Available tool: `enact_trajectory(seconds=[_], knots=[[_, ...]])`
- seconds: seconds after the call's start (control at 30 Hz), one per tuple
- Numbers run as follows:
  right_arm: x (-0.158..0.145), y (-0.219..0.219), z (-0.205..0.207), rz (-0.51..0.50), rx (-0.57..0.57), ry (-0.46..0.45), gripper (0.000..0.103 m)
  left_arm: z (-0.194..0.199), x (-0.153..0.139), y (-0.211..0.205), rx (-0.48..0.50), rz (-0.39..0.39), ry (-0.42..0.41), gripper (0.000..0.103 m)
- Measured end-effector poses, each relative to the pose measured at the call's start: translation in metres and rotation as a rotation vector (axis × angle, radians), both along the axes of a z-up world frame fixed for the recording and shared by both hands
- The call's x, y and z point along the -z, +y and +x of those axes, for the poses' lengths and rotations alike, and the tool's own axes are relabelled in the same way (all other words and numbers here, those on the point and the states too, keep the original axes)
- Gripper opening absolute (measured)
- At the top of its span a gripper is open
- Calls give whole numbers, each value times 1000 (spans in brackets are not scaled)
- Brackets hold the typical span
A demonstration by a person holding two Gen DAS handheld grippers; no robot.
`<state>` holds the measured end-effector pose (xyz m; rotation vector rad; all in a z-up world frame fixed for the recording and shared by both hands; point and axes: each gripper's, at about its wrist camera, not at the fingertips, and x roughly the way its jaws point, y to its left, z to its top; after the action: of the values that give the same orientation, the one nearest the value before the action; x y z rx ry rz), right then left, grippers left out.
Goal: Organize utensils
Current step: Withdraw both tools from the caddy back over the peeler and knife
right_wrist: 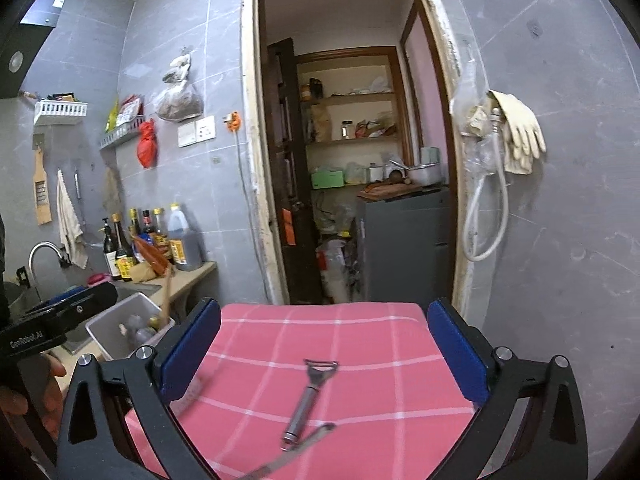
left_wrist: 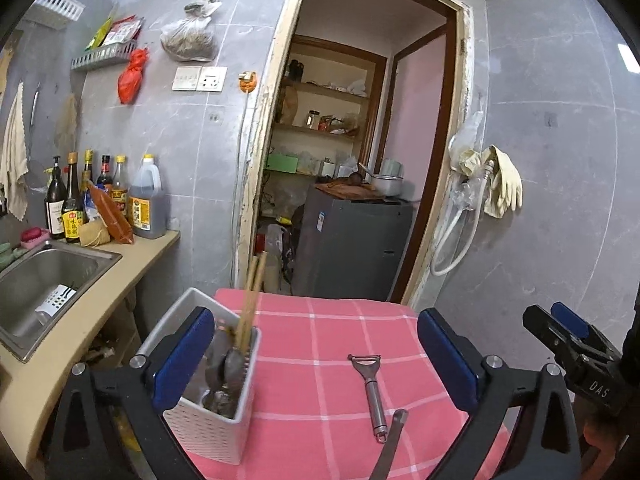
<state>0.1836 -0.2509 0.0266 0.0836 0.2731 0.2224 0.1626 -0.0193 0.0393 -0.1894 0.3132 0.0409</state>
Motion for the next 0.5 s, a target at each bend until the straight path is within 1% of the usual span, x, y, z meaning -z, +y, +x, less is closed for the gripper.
enact_trajectory(seconds=[0.1,0.27,0.43,0.5], knots=[[9,-13,5,0,12,16,102,5,10,-17,13,28,10,102],[31,-34,12,-3,20,73,102,16,26,-38,41,41,37,102],[61,-46,23,-2,-4,169,102,34,50,-52,62,36,90,102],[77,-49,30,1,-25,231,102,43,63,-54,78,23,129,102]])
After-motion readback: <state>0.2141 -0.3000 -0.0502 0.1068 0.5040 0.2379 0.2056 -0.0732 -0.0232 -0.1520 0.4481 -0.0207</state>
